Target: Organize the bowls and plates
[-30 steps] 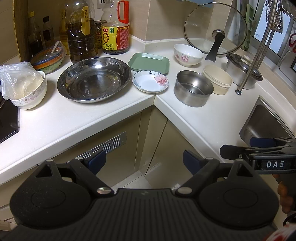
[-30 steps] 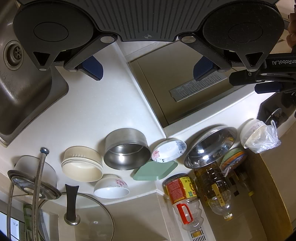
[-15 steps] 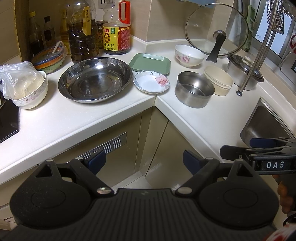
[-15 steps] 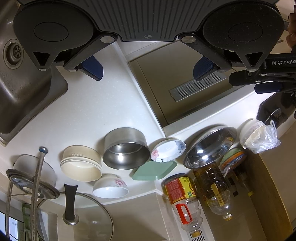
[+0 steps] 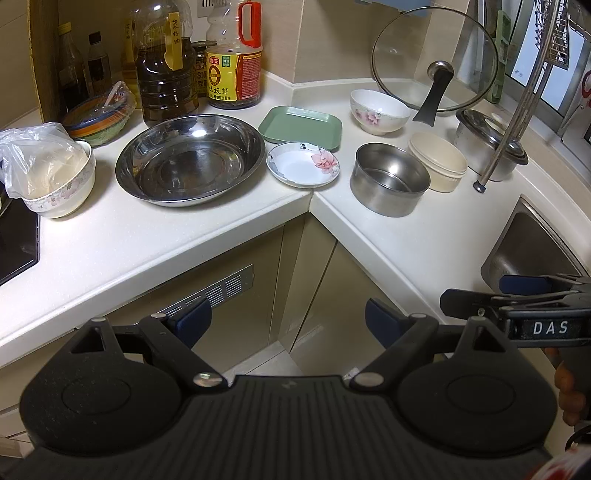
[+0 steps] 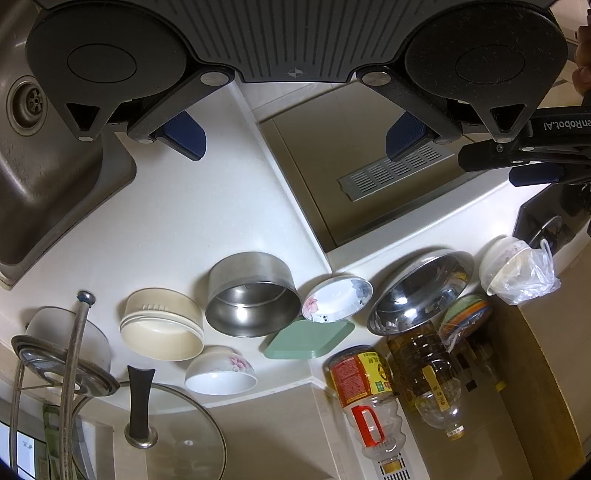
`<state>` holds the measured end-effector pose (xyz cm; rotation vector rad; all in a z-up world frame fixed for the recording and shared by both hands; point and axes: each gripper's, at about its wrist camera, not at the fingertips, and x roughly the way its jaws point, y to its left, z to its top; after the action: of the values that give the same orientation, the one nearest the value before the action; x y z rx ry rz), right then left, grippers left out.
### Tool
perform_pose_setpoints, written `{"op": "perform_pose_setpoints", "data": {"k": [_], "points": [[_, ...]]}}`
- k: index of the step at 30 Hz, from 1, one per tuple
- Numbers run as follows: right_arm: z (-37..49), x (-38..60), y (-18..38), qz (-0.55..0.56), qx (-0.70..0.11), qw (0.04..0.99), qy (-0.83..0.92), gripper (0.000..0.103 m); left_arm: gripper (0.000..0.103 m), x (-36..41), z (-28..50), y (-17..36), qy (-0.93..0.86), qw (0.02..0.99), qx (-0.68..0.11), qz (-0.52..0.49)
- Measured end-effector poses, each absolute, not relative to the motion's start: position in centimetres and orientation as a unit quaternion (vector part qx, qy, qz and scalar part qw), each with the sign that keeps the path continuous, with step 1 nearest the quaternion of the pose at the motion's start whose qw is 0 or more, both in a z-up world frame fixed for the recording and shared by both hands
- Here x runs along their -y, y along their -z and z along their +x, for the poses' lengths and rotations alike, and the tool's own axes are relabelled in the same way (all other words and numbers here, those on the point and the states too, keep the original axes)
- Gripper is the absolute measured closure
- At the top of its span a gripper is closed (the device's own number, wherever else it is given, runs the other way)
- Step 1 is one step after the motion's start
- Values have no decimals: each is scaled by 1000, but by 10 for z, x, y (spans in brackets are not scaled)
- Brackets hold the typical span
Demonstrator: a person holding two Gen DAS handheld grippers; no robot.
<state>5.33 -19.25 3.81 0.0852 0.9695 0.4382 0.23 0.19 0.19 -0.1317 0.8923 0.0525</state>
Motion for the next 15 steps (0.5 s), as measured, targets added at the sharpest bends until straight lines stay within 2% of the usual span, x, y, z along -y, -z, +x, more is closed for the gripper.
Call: {"op": "perform_pose_setpoints", "data": {"k": [15], "points": [[56,192,-37,41,-463,861,-209,0,14,-2,2,-2,-26,900,-431,-64]]}}
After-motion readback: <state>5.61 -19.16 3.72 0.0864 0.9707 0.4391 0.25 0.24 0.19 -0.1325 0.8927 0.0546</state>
